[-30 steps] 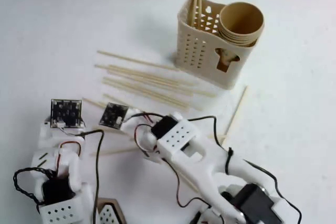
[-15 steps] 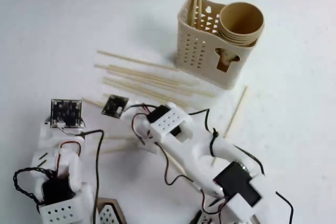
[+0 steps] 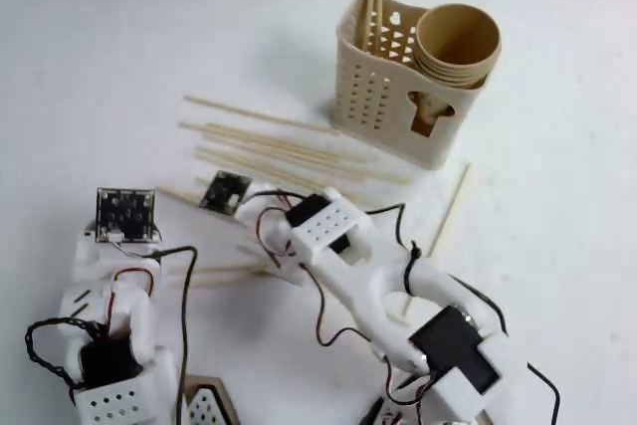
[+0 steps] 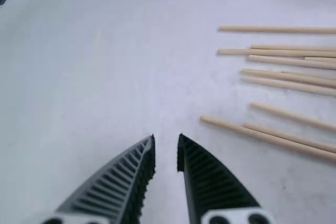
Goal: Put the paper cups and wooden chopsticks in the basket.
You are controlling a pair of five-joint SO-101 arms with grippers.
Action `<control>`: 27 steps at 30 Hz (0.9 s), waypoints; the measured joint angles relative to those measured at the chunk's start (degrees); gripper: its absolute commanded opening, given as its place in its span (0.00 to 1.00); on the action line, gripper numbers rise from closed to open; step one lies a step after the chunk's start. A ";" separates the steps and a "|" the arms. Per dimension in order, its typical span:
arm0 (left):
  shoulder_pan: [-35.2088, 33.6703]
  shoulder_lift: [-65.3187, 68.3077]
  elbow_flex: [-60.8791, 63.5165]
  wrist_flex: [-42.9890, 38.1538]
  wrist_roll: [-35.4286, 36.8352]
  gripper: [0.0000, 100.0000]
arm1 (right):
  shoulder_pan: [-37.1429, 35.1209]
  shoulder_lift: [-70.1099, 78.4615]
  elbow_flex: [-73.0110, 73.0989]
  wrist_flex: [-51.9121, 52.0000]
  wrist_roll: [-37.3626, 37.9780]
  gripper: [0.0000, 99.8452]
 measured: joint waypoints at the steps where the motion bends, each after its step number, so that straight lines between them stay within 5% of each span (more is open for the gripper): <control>1: 0.00 0.00 0.00 0.00 0.00 0.09 | 0.26 -1.14 0.09 1.93 1.05 0.04; 6: 0.00 0.00 0.00 0.00 0.00 0.09 | -0.26 -4.48 0.88 6.59 3.87 0.16; 24: 0.00 0.00 0.00 0.00 0.00 0.09 | 0.00 3.16 0.44 3.78 4.13 0.15; 27: 0.00 0.00 0.00 0.00 0.00 0.09 | 0.00 5.80 -0.88 3.96 5.36 0.08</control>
